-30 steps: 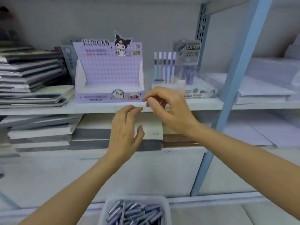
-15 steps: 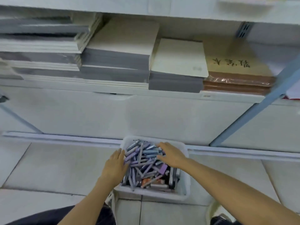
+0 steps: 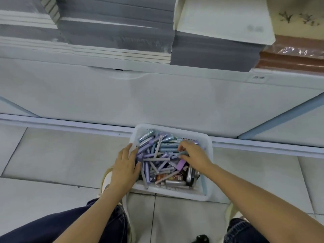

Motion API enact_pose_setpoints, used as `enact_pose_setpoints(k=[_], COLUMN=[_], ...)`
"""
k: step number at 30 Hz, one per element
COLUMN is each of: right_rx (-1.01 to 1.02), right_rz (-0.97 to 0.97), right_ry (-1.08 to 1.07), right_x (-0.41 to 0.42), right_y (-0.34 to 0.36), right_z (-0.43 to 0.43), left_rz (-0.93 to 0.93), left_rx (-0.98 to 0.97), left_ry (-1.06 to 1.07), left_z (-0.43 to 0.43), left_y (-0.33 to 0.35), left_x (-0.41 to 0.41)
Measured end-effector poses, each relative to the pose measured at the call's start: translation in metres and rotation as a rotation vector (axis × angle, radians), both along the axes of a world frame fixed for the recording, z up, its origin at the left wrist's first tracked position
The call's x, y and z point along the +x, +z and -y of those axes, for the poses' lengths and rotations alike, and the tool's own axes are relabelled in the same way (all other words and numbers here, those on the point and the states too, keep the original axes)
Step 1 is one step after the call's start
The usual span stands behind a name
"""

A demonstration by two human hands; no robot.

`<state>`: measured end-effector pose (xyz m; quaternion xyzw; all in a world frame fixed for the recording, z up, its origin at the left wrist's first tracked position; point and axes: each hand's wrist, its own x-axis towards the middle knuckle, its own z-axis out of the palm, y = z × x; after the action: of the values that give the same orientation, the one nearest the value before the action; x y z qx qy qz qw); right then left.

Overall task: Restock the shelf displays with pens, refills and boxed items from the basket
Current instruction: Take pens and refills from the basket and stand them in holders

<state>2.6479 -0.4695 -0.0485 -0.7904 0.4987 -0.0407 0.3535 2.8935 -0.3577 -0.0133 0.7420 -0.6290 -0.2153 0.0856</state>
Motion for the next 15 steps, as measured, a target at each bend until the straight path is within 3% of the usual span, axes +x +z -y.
enact_pose_setpoints(k=[6,9,12,15], right_rx=[0.003,0.068,0.15,0.178], right_rz=[0.173,0.34,0.39,0.458], right_ry=[-0.037,-0.131,-0.13,-0.144], right_x=[-0.001,0.006,0.017,0.027], right_y=[0.025,0.046,0.059,0.068], right_z=[0.017,0.024,0.02,0.014], left_rz=[-0.063,-0.259,-0.685,-0.824], left_rx=[-0.168,-0.213,0.039,0.206], left_ry=[-0.011,-0.034,0.194,0.205], left_z=[0.012,0.024,0.038,0.043], left_y=[0.007,0.018,0.033,0.032], left_x=[-0.012,-0.029,-0.054,-0.069])
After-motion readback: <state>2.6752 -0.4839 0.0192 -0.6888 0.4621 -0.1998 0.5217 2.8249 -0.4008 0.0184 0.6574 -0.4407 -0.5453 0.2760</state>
